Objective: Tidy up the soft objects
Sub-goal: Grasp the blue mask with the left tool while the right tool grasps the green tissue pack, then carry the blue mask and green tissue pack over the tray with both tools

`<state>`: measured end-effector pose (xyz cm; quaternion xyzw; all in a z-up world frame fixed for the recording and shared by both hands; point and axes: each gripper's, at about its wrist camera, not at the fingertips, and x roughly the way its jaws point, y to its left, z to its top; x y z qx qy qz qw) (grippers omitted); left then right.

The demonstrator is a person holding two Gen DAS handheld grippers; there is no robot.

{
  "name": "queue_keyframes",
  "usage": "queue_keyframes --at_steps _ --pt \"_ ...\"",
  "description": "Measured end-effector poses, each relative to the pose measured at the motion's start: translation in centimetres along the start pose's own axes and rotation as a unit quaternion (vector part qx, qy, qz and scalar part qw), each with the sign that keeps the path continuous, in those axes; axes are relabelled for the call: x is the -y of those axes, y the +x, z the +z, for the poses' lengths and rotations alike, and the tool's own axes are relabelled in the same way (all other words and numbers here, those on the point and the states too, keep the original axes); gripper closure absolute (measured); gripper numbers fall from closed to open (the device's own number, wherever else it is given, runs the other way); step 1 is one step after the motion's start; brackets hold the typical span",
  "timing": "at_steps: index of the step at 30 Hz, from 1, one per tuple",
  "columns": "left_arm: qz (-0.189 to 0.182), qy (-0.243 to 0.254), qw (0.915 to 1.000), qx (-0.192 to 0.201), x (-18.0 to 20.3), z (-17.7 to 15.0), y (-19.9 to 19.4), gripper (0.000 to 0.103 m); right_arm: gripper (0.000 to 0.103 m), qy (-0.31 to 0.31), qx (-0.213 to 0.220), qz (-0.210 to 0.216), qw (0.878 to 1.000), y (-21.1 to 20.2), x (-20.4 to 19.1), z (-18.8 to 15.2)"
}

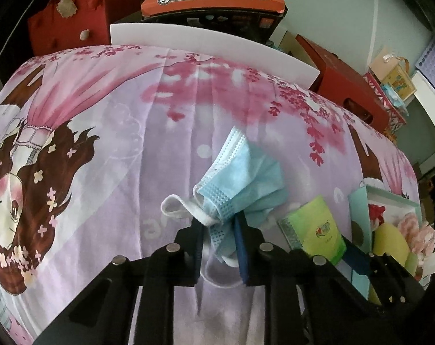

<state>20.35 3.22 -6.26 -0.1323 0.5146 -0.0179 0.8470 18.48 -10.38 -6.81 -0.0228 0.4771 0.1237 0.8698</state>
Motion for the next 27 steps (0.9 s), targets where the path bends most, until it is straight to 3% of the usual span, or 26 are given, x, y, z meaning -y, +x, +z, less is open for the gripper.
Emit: queue_keyframes --at_steps 18,27 --pt "0.010 -0.015 0.9996 0.022 -0.7 0.5 -2.2 0.085 0.047 0.009 0.006 0.004 1.000 -0.5 0.3 0.1" --pt "0.007 -0.011 0.9982 0.059 -0.3 1.0 -5.6 0.085 0.049 0.010 0.052 0.005 0.999 -4.2 0.4 0.9"
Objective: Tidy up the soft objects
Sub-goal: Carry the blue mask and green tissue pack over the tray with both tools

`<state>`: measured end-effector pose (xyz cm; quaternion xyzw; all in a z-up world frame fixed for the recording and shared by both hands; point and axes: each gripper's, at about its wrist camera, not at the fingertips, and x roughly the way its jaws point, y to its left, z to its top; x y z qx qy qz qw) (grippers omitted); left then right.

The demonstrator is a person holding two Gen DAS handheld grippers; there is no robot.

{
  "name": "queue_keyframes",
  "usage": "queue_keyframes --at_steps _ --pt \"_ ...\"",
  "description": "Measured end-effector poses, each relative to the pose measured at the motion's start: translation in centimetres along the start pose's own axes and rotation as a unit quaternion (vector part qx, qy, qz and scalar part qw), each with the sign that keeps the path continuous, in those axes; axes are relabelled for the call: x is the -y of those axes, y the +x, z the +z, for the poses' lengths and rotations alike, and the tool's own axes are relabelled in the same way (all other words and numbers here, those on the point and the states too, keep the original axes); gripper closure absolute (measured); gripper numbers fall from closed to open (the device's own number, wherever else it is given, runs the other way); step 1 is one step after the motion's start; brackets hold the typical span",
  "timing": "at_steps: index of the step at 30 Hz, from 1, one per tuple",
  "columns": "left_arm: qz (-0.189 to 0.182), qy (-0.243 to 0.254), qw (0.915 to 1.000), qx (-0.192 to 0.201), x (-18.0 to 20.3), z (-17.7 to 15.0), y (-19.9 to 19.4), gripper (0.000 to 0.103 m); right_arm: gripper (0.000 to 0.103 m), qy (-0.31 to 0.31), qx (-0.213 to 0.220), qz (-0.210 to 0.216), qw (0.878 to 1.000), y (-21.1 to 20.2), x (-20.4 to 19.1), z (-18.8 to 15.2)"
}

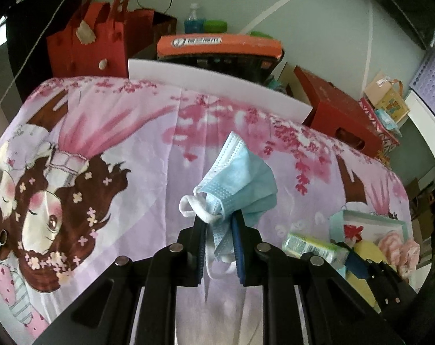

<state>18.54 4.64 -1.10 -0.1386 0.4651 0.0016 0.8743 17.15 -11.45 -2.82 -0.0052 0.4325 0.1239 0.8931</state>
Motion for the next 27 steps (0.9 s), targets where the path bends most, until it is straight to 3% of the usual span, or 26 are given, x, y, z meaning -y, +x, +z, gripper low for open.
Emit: queue_keyframes --at_steps 9,27 --pt "-0.003 0.005 0.9995 0.031 0.5 -0.2 -3.5 0.085 0.050 0.003 0.045 0.005 0.999 -4.3 0.0 0.2" --pt "-0.025 0.040 0.9968 0.064 3.1 -2.3 -7.9 0.085 0.050 0.031 0.085 -0.010 0.996 -10.1 2.3 -2.3"
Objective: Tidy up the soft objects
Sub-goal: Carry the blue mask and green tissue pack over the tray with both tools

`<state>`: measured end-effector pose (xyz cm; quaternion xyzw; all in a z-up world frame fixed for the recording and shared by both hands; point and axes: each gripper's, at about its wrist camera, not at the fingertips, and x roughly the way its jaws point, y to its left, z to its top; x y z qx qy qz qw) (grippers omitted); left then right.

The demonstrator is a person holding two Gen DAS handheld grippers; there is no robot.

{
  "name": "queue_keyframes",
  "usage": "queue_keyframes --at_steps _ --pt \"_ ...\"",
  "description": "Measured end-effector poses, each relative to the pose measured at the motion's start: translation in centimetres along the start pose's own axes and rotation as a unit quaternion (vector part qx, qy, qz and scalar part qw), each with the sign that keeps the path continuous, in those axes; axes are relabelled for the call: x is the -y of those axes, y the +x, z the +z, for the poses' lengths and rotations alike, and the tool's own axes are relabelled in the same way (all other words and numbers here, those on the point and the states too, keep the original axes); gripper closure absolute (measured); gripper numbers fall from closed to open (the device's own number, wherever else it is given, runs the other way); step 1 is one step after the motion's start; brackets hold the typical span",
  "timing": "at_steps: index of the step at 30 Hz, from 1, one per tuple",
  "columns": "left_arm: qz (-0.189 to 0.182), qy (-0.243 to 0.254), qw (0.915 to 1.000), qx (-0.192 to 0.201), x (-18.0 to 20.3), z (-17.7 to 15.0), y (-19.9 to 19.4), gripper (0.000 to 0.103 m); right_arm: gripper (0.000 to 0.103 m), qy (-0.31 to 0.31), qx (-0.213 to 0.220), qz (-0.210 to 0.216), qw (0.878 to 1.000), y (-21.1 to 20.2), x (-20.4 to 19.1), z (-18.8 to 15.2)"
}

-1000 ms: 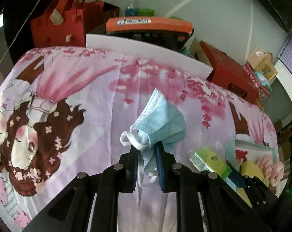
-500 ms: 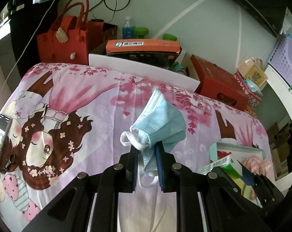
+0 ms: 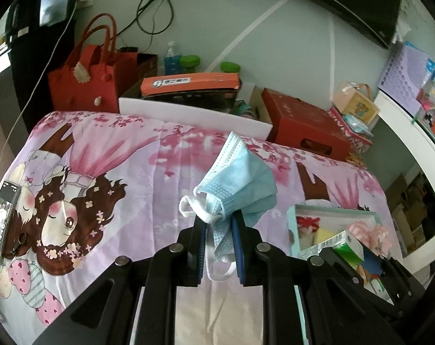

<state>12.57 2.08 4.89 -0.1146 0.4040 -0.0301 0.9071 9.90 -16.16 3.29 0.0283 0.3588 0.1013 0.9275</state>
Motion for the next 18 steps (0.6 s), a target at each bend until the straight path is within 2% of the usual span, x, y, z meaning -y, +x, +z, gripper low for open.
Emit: queue_keyframes --at_steps 7,18 --pt "-0.016 0.027 0.9995 0.008 2.1 -0.9 -1.5 0.085 0.050 0.027 0.009 -0.017 0.999 -2.1 2.2 -0.7" --pt "-0.047 0.070 0.9964 -0.003 5.7 -2.6 -2.1 0.085 0.050 0.098 0.001 -0.077 0.992 -3.9 8.6 -1.8"
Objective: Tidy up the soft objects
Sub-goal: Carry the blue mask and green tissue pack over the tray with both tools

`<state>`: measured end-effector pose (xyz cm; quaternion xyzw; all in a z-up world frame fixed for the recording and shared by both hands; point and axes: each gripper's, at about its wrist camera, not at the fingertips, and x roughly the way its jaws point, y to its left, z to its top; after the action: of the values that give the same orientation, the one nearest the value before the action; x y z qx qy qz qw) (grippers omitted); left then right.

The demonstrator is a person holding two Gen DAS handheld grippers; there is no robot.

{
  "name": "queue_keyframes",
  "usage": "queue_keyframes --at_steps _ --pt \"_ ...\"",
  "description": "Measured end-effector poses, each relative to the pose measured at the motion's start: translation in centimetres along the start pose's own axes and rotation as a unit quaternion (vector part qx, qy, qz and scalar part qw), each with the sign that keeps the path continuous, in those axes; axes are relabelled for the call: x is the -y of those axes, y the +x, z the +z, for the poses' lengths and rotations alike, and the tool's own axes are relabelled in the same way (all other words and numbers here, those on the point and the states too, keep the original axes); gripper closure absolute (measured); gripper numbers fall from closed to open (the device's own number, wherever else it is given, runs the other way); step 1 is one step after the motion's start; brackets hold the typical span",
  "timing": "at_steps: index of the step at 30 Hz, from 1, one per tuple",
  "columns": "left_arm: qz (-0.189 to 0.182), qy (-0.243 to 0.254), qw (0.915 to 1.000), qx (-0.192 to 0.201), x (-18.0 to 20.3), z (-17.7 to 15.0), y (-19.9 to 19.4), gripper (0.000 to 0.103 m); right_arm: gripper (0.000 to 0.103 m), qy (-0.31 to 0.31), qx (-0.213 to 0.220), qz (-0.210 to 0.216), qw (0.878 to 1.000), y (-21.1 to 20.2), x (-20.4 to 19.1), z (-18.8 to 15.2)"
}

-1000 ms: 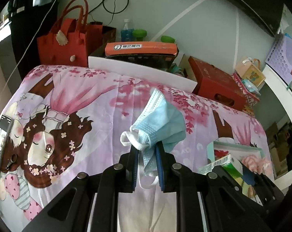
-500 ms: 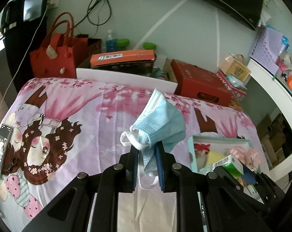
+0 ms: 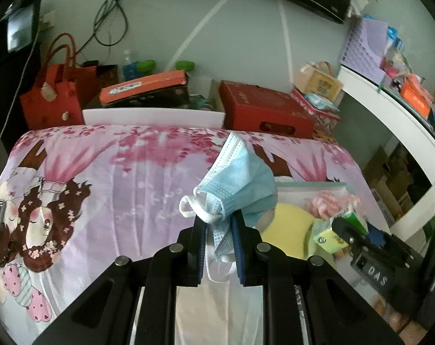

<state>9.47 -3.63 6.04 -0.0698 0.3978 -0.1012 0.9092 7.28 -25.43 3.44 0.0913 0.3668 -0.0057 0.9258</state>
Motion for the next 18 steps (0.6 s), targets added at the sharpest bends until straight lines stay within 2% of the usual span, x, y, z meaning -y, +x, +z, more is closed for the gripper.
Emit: queue_keyframes --at_steps 18 --pt "-0.062 0.068 0.9949 -0.043 6.9 -2.0 2.8 0.085 0.050 0.074 -0.017 -0.060 0.995 -0.2 7.2 0.0"
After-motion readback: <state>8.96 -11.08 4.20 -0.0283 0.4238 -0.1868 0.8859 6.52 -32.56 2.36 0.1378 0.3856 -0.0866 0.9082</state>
